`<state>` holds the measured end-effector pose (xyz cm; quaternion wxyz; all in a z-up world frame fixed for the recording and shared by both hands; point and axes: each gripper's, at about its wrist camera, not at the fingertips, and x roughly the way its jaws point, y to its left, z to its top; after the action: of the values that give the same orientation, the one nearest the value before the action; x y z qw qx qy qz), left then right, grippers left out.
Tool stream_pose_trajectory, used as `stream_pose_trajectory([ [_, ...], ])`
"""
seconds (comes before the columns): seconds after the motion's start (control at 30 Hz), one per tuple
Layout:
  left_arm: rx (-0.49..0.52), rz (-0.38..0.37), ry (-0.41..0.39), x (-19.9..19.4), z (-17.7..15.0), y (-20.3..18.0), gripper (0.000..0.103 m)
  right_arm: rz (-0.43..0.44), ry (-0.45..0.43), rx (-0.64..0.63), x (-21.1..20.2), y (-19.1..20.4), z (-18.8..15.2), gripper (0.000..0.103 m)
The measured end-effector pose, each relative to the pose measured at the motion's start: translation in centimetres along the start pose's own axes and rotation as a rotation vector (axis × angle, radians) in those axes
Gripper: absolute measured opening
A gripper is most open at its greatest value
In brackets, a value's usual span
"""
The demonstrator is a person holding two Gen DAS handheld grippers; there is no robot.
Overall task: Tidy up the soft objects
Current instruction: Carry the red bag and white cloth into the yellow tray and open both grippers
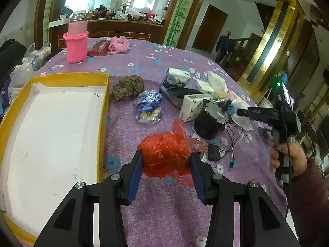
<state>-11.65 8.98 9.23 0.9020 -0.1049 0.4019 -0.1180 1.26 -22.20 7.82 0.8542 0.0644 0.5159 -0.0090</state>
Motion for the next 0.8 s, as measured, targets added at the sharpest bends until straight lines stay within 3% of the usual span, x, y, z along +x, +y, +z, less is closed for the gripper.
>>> stream_pose_trajectory([
  [0.03, -0.002, -0.001, -0.005, -0.2, -0.1, 0.1, 0.043, 0.007, -0.005, 0.008, -0.3, -0.2, -0.1, 0.018],
  [0.2, -0.013, -0.012, -0.030, -1.7, -0.4, 0.8, 0.043, 0.036, -0.046, 0.012, -3.9, -0.6, -1.0, 0.018],
  [0.43, -0.015, -0.006, -0.057, -3.8, -1.5, 0.9, 0.043, 0.075, -0.080, -0.060, -7.7, 1.8, -2.5, 0.018],
  [0.7, 0.007, 0.060, -0.126, -8.0, -0.3, 2.2, 0.043, 0.245, -0.102, -0.175, -12.3, 8.5, -3.4, 0.018],
  [0.8, 0.017, 0.128, -0.162, -10.0, 1.4, 3.5, 0.043, 0.345, -0.103, -0.237, -14.1, 12.5, -2.9, 0.018],
])
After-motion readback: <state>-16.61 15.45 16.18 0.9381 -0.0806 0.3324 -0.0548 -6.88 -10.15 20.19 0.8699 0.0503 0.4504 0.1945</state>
